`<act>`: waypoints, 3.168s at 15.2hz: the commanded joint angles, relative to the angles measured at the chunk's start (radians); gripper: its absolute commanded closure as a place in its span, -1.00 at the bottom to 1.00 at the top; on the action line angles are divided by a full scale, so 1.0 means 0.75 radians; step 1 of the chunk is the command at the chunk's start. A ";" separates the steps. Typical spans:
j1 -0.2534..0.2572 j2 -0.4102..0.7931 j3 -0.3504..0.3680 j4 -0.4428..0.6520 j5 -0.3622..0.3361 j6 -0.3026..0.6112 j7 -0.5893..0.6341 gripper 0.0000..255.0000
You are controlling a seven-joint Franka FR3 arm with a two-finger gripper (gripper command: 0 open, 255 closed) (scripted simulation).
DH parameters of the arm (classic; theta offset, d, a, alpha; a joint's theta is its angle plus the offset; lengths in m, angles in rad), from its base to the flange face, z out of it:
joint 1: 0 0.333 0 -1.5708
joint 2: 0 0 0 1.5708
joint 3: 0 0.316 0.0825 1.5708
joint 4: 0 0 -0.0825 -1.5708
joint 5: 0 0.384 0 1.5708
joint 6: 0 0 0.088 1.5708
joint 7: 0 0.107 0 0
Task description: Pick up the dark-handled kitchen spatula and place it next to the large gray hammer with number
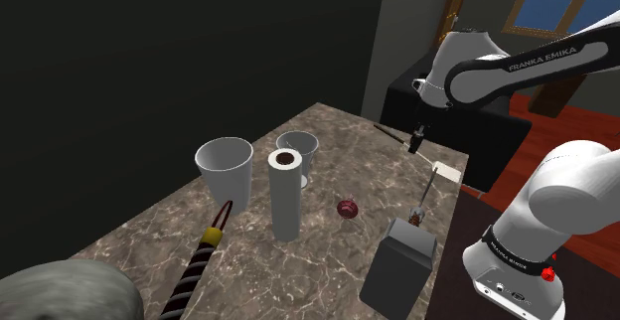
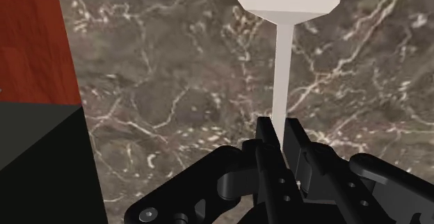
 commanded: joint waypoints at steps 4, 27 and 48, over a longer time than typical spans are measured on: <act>0.002 -0.054 0.009 0.065 0.007 -0.119 0.001 1.00; 0.015 -0.160 0.047 0.422 0.039 -0.582 0.005 1.00; 0.128 -0.007 0.316 0.717 0.209 -0.722 0.287 1.00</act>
